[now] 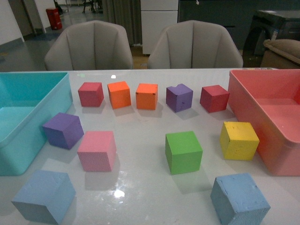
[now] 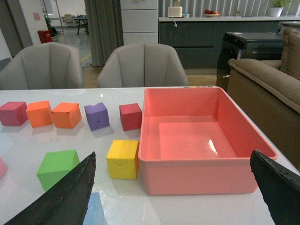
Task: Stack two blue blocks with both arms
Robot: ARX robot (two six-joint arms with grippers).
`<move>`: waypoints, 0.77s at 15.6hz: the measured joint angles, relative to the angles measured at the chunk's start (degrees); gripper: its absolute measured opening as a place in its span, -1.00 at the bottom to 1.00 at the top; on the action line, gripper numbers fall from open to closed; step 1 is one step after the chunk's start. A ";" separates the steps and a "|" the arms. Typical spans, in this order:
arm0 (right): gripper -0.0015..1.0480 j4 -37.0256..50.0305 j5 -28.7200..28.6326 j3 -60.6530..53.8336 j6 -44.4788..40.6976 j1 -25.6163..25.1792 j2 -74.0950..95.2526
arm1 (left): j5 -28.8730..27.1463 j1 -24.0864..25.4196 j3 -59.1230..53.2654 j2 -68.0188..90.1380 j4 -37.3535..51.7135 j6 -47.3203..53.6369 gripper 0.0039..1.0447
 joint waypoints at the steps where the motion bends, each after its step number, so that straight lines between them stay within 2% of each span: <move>1: 0.87 -4.02 3.06 1.31 0.50 0.79 2.12 | 0.00 0.00 0.00 0.00 -0.02 0.00 0.88; 3: 0.87 4.02 4.22 5.51 0.79 0.44 15.23 | 0.00 0.00 0.00 0.00 0.04 0.00 0.88; 6: 0.88 21.20 3.56 17.35 0.98 4.83 39.85 | 0.00 0.00 0.00 -0.02 0.00 0.00 0.88; 9: 0.87 20.17 3.15 28.61 3.93 9.51 70.84 | 0.00 0.00 0.00 0.00 0.00 0.00 0.88; 12: 0.87 17.38 3.61 29.62 7.10 15.04 84.15 | 0.00 0.00 0.00 -0.02 0.02 0.00 0.88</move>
